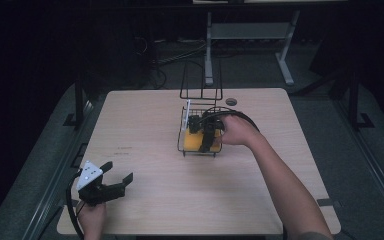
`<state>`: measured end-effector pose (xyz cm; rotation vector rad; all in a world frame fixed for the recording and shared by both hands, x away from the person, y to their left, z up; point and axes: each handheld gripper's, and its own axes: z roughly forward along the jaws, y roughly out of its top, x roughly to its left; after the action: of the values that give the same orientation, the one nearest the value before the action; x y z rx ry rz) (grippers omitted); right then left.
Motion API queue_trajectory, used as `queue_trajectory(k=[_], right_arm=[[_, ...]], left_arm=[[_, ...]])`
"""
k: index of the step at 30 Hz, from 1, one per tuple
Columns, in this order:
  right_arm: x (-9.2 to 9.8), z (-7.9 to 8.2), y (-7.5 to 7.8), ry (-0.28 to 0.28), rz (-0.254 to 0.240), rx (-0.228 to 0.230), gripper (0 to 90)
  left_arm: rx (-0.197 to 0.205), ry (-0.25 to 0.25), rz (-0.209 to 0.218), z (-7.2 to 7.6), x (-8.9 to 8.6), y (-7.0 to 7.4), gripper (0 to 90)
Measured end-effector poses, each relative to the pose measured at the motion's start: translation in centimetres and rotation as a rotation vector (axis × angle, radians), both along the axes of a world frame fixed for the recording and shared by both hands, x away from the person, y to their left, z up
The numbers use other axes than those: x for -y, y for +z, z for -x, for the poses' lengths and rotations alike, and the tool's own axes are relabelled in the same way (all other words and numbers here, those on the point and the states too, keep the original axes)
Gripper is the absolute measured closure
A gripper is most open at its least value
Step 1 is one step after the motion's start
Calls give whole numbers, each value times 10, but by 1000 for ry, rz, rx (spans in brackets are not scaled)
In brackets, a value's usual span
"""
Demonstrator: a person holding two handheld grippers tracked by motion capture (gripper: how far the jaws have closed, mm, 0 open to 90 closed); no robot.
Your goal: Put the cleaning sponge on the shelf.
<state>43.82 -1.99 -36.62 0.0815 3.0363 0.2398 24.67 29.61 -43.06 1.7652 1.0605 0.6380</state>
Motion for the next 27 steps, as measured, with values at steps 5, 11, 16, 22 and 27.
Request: queue_trajectory(k=[5,11,16,22,27], right_arm=[[-3,-11,0,-10,-19,-14,218],[-3,-19,-10,-38,-14,-27,218],[-1,-27,-12,-42,-26,-33,218],[-4,-37,-9,-50,-12,-29,218],[-4,-46,-14,-57,-32,-43,218]], left_arm=[[0,2,4,0,-2,0,130],[4,5,6,0,-3,0,130],[2,1,4,0,-1,0,130],[-3,1,4,0,-2,0,130],[-1,0,7,0,-2,0,130]])
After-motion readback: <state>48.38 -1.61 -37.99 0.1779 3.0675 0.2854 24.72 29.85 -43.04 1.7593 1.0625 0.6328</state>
